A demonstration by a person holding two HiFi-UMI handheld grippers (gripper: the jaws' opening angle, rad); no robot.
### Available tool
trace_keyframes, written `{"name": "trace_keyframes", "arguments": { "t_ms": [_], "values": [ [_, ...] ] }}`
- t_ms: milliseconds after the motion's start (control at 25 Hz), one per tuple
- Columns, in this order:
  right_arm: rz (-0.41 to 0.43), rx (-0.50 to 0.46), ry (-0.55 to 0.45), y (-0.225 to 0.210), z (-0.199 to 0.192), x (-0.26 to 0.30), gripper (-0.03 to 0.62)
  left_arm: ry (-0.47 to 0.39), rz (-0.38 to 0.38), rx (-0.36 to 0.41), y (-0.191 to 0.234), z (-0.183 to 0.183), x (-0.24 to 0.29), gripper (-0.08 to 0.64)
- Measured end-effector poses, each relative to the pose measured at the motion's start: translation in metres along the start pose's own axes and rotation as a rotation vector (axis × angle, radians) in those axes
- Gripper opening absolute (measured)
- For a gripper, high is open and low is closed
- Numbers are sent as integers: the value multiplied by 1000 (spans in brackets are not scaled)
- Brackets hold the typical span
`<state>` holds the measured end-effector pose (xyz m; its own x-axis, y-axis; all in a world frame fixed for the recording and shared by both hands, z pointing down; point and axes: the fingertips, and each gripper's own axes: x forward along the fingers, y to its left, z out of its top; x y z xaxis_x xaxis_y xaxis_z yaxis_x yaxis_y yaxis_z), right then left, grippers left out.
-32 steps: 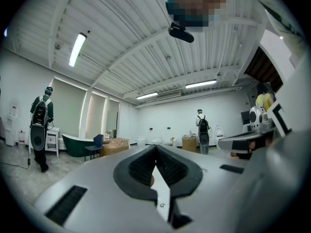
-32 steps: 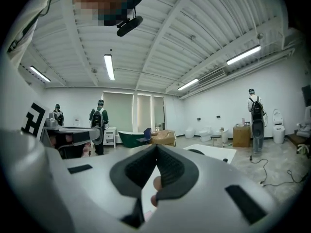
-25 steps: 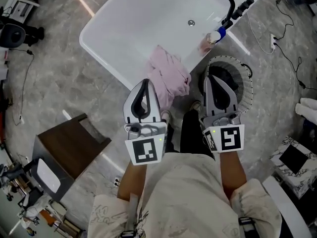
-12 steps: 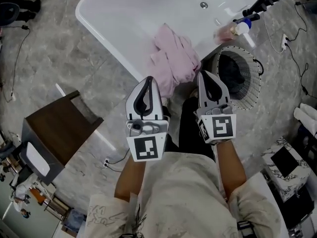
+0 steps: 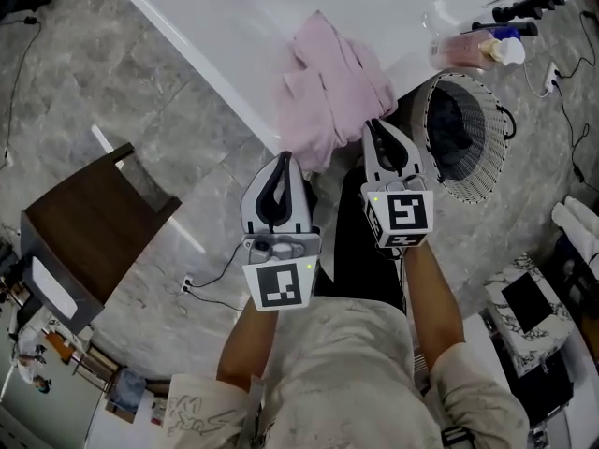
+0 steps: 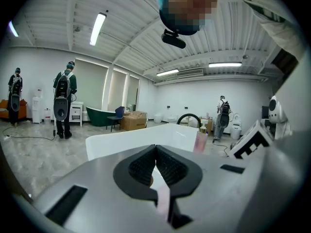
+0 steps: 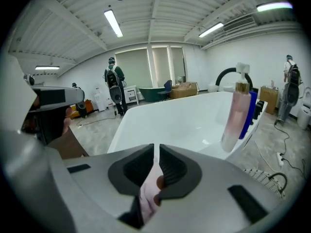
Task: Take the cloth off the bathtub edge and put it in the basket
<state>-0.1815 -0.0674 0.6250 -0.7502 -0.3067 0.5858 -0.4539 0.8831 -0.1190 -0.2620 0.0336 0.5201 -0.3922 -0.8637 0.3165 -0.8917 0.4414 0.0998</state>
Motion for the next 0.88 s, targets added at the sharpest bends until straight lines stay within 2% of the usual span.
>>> {"name": "trace_keyframes", "arguments": {
  "t_ms": [80, 120, 280, 360, 560, 800, 880],
  "values": [
    [22, -4, 35, 4, -15, 13, 39, 19, 13, -14, 3, -12, -2, 3],
    [42, -4, 59, 6, -23, 19, 74, 27, 17, -19, 4, -18, -2, 3],
    [145, -7, 172, 21, -56, 42, 274, 56, 25, -32, 8, -36, -5, 3],
    [167, -43, 208, 26, -68, 50, 327, 65, 27, -37, 9, -43, -6, 3],
    [190, -112, 280, 32, -87, 64, 402, 90, 34, -47, 13, -56, -10, 3],
    [183, -264, 376, 26, -108, 80, 444, 104, 38, -52, 20, -65, -8, 3],
    [180, -282, 397, 26, -109, 82, 448, 104, 41, -55, 22, -66, -6, 3]
  ]
}}
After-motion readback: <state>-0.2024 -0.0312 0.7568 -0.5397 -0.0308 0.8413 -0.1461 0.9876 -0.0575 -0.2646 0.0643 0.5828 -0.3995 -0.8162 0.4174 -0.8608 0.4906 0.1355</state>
